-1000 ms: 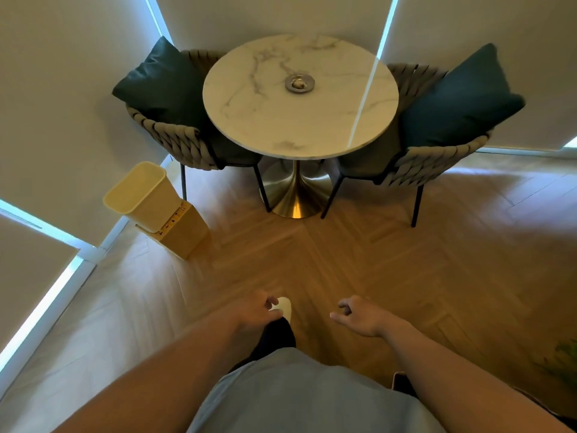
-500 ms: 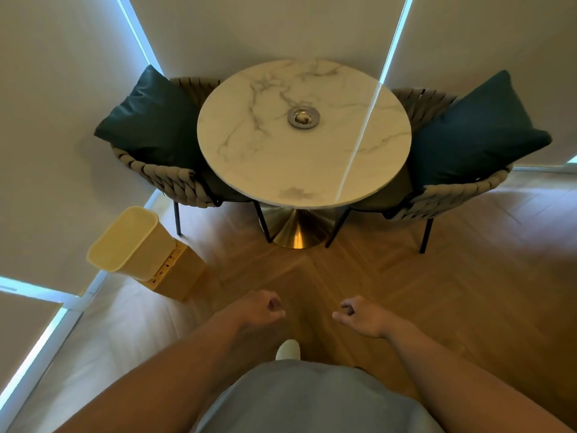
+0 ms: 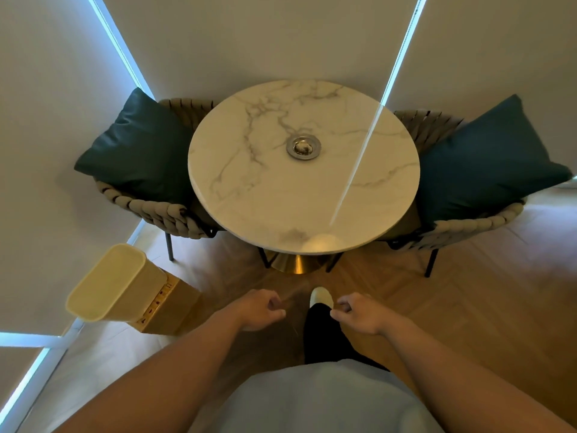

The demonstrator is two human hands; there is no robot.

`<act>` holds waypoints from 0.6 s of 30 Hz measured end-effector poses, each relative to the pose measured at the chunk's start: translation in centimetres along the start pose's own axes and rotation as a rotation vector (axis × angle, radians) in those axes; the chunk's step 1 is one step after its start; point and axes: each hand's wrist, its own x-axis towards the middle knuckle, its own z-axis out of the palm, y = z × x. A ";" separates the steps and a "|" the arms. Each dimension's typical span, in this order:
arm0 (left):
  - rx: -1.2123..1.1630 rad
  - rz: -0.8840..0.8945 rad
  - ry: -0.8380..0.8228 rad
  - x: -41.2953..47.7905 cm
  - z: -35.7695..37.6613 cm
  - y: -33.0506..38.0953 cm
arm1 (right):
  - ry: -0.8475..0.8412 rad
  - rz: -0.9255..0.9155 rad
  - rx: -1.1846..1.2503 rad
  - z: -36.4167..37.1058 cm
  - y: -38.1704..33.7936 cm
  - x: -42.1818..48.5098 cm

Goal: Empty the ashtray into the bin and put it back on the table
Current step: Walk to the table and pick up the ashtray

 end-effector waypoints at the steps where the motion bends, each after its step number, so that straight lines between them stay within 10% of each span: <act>1: -0.004 -0.003 0.005 0.7 -0.9 0.2 | 0.000 -0.002 0.000 -1.0 -0.2 0.8; 18: -0.089 -0.072 0.084 14.4 -14.8 6.5 | -0.040 -0.124 -0.073 -19.3 -3.3 14.0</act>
